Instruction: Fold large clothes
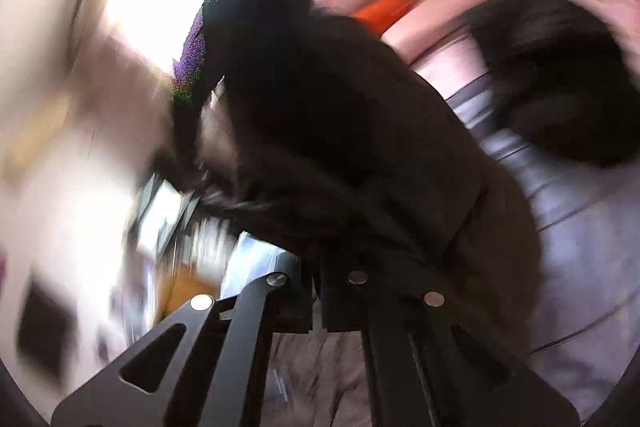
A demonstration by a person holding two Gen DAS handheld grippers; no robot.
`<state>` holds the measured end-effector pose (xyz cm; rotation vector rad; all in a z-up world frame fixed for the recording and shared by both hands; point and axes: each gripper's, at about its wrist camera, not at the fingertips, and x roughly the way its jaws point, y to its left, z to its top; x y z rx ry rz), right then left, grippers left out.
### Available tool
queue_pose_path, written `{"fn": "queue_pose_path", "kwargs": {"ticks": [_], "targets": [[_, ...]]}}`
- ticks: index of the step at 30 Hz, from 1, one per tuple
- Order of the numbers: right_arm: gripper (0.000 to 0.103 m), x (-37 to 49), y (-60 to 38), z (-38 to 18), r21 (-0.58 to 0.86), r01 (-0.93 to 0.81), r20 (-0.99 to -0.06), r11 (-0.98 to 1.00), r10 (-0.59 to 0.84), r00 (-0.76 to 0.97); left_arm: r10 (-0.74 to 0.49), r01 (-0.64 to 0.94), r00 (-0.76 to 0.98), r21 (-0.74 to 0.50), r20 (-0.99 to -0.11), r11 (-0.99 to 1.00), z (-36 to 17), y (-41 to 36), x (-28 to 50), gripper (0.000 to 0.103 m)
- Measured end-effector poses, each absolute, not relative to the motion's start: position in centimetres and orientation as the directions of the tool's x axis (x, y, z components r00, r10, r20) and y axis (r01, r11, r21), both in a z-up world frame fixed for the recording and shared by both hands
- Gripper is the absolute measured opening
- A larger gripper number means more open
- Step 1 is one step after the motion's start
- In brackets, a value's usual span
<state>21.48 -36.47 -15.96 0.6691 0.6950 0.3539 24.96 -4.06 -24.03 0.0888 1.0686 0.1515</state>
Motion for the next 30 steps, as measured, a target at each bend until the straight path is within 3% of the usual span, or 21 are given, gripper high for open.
{"fn": "queue_pose_path", "kwargs": {"ticks": [2, 3, 4, 8, 11, 12, 13, 15, 16, 19, 23, 26, 27, 28, 29, 30], "targets": [[0.040, 21.8, -28.8, -17.5, 0.585, -0.183, -0.581, 0.790, 0.567, 0.584, 0.242, -0.220, 0.505, 0.148, -0.829, 0.964, -21.9, 0.3, 25.1, 0.088], [0.073, 21.6, -26.3, -18.2, 0.545, -0.217, -0.630, 0.810, 0.566, 0.532, 0.277, -0.279, 0.509, 0.148, -0.815, 0.949, -21.2, 2.3, 25.2, 0.088], [0.082, 21.1, -23.9, -18.9, 0.506, -0.255, -0.658, 0.824, 0.560, 0.503, 0.295, -0.307, 0.507, 0.151, -0.810, 0.940, -21.0, 3.6, 25.3, 0.089], [0.094, 19.0, -21.8, -19.0, 0.436, -0.318, -0.643, 0.842, 0.539, 0.545, 0.300, -0.372, 0.482, 0.118, -0.823, 0.921, -20.8, 7.0, 24.6, 0.090], [0.094, 19.0, -24.0, -19.2, 0.520, -0.222, -0.593, 0.825, 0.536, 0.601, 0.228, -0.335, 0.488, 0.060, -0.843, 0.940, -21.8, 6.5, 24.5, 0.090], [0.080, 19.7, -25.2, -20.1, 0.538, -0.145, -0.614, 0.830, 0.504, 0.608, 0.193, -0.302, 0.489, 0.043, -0.851, 0.952, -22.6, 5.7, 24.6, 0.089], [0.059, 20.5, -26.2, -21.3, 0.536, -0.073, -0.653, 0.841, 0.468, 0.596, 0.141, -0.248, 0.492, 0.017, -0.859, 0.969, -23.4, 4.2, 24.7, 0.089], [0.043, 21.9, -26.9, -23.8, 0.487, 0.039, -0.733, 0.872, 0.385, 0.561, 0.034, -0.138, 0.479, -0.037, -0.877, 0.990, -25.2, 1.5, 25.4, 0.079], [0.037, 22.1, -27.8, -25.7, 0.452, 0.084, -0.768, 0.888, 0.340, 0.542, 0.004, -0.102, 0.462, -0.048, -0.887, 0.994, -26.1, 0.5, 25.7, 0.067], [0.036, 23.9, -29.7, -31.4, 0.377, 0.210, -0.860, 0.902, 0.257, 0.440, -0.029, 0.000, 0.371, -0.031, -0.928, 1.000, -29.8, -2.5, 26.4, 0.055], [0.032, 24.1, -31.4, -37.5, 0.234, 0.309, -0.943, 0.922, 0.137, 0.304, -0.005, 0.034, 0.221, 0.003, -0.975, 0.999, -35.1, -3.3, 26.6, 0.057], [0.038, 24.3, -31.3, -38.4, 0.220, 0.296, -0.952, 0.929, 0.139, 0.273, -0.073, 0.024, 0.245, -0.069, -0.967, 0.997, -33.2, -1.9, 27.1, 0.058], [0.052, 24.1, -31.2, -37.8, 0.225, 0.296, -0.951, 0.928, 0.143, 0.275, -0.104, 0.002, 0.292, -0.108, -0.951, 0.994, -31.7, -0.8, 27.3, 0.062], [0.066, 23.9, -31.0, -37.2, 0.241, 0.291, -0.946, 0.926, 0.158, 0.282, -0.133, -0.050, 0.390, -0.166, -0.911, 0.985, -28.9, 1.8, 27.4, 0.081], [0.070, 23.7, -30.9, -36.7, 0.258, 0.288, -0.941, 0.922, 0.172, 0.291, -0.132, -0.117, 0.487, -0.214, -0.863, 0.970, -26.3, 5.0, 27.3, 0.100], [0.070, 23.2, -30.7, -36.0, 0.270, 0.296, -0.936, 0.916, 0.178, 0.303, -0.120, -0.162, 0.538, -0.242, -0.834, 0.957, -25.0, 7.2, 27.1, 0.101]]}}
